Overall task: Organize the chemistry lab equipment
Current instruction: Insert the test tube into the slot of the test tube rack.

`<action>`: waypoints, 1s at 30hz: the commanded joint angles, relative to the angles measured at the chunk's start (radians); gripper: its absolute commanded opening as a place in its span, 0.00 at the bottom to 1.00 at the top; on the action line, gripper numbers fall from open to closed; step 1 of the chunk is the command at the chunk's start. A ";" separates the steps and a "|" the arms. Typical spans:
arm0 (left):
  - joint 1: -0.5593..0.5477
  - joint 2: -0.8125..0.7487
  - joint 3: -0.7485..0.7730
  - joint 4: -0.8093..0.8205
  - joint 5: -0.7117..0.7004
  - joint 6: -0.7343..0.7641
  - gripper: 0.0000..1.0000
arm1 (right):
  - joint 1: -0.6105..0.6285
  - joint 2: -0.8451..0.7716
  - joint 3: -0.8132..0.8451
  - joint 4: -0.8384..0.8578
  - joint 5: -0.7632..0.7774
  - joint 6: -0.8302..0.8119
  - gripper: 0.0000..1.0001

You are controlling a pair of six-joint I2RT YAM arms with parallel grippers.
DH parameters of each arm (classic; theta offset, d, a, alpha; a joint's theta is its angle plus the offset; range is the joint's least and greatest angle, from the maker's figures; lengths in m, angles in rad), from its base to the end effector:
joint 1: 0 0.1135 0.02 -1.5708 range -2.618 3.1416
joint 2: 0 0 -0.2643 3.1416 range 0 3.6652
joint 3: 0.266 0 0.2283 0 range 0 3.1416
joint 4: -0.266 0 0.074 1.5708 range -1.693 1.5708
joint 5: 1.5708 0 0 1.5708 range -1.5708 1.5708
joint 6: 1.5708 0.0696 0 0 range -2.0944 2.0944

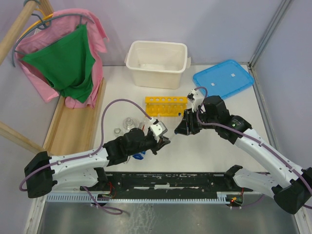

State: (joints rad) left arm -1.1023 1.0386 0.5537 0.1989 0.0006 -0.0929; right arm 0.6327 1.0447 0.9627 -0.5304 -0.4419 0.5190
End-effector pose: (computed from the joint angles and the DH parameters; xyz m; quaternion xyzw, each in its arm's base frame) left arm 0.1113 -0.2200 0.2512 0.3873 0.7007 -0.3373 0.4951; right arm 0.1628 0.1563 0.3051 -0.1501 0.8587 0.4081 0.2714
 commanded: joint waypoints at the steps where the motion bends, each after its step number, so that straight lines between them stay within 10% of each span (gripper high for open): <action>1: -0.012 -0.028 0.008 0.070 -0.015 -0.025 0.03 | -0.003 -0.005 0.002 0.056 -0.012 -0.001 0.41; 13: -0.021 -0.051 0.008 0.054 -0.028 -0.025 0.03 | -0.004 0.001 -0.008 0.063 -0.009 0.003 0.40; 30: -0.021 -0.020 0.004 0.060 -0.064 -0.025 0.03 | -0.003 0.022 -0.026 0.076 -0.092 -0.003 0.03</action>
State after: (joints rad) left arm -1.1191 1.0161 0.5503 0.2031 -0.0307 -0.0929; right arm 0.6270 1.0683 0.9421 -0.4923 -0.4927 0.5247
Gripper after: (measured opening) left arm 0.068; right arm 0.178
